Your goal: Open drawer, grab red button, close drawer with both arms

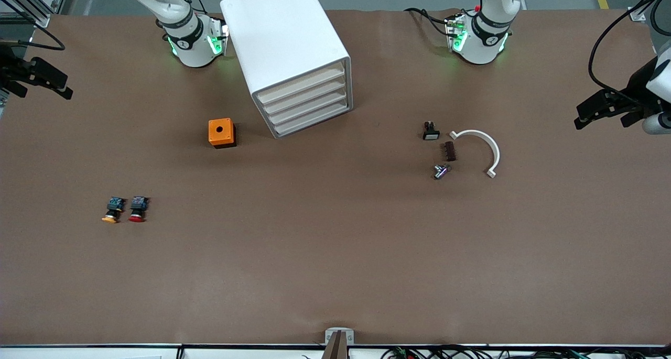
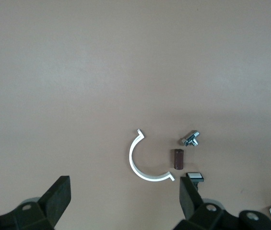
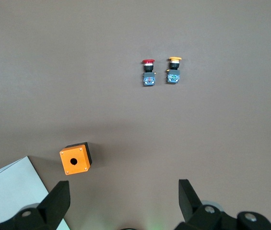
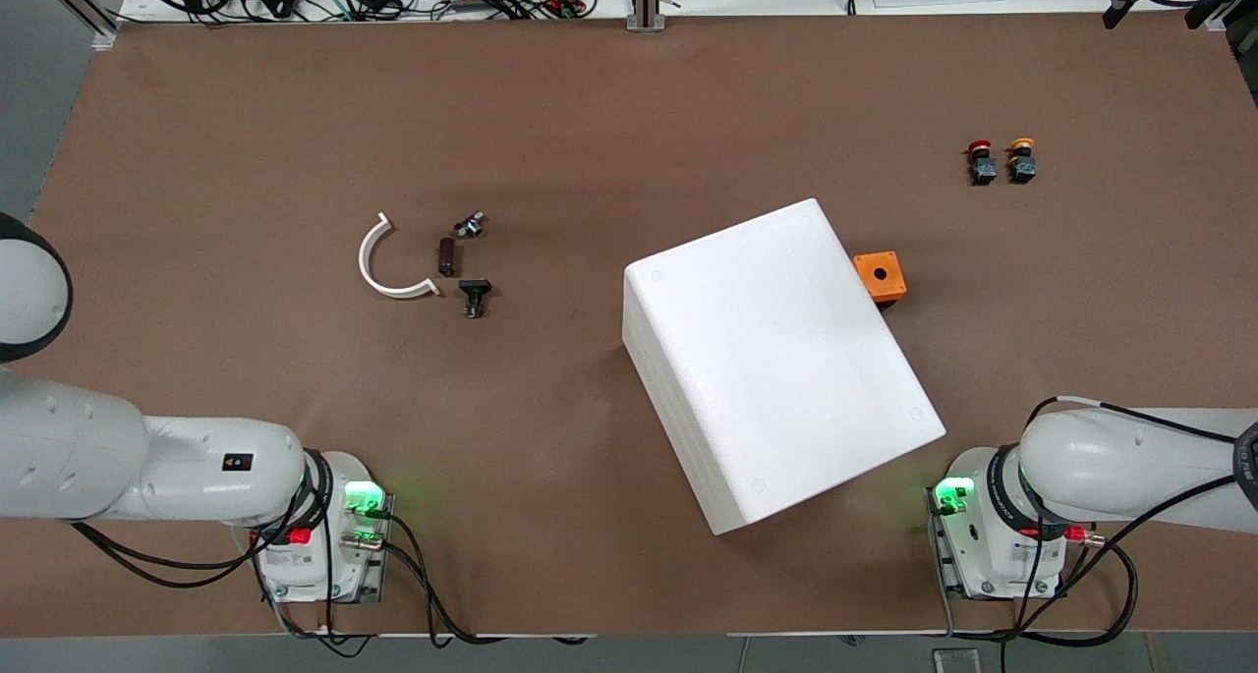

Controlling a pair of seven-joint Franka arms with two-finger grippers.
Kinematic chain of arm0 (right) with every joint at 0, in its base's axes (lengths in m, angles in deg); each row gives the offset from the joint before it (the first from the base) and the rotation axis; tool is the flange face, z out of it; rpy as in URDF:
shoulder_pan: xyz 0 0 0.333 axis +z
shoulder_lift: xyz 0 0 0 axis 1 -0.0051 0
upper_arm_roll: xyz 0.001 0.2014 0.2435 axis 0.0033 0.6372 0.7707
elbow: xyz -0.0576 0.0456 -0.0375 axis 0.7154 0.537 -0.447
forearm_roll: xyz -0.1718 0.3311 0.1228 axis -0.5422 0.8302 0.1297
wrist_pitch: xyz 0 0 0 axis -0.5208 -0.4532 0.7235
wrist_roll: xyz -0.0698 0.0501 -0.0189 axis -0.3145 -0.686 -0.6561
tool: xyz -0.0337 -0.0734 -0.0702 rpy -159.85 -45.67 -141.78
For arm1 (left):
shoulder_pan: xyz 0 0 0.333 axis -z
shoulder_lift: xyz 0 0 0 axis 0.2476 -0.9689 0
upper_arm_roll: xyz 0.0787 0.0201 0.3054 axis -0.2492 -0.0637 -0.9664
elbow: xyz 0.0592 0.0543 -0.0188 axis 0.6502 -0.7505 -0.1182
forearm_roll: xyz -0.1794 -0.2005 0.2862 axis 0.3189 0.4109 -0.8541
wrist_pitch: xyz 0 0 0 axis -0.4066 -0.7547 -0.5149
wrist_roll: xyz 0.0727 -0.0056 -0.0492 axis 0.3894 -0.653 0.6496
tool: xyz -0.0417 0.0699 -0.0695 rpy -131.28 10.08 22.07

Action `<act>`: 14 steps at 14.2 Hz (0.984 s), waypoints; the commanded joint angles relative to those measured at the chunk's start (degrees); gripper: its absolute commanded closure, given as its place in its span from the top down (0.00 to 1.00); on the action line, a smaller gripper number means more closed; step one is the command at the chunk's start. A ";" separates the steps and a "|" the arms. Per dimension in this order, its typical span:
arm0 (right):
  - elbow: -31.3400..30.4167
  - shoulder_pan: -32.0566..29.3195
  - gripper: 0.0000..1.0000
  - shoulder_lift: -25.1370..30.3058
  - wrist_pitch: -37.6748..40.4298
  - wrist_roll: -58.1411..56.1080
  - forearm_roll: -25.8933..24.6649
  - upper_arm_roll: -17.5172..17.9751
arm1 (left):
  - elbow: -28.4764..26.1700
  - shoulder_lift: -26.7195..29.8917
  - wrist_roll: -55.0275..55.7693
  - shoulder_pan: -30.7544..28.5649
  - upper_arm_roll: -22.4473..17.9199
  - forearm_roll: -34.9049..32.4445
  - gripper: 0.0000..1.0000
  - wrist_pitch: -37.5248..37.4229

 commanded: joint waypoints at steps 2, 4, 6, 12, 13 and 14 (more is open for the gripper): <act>-3.23 -0.47 1.00 2.54 -2.58 -0.76 1.72 0.32 | 1.05 0.10 -0.81 -0.06 0.22 -0.53 1.00 -1.70; -3.23 -0.29 1.00 2.54 -3.29 -0.84 1.72 0.67 | 1.05 0.10 -0.90 0.03 0.22 -0.53 1.00 -1.70; -3.14 0.49 1.00 2.63 -3.90 -0.76 1.72 0.67 | 1.05 0.10 -0.90 0.11 0.31 -0.36 1.00 -2.58; -3.14 0.59 1.00 2.63 -3.99 -0.67 2.95 0.50 | 1.23 0.02 -0.63 0.29 0.31 -0.36 1.00 -2.93; -3.14 0.59 1.00 2.63 -3.91 -0.67 2.95 0.41 | 1.23 0.10 -0.63 0.38 0.31 -0.36 1.00 -2.93; -3.14 0.59 1.00 2.63 -3.73 -0.67 2.95 0.32 | 1.31 0.02 -0.63 0.38 0.31 -0.36 1.00 -3.02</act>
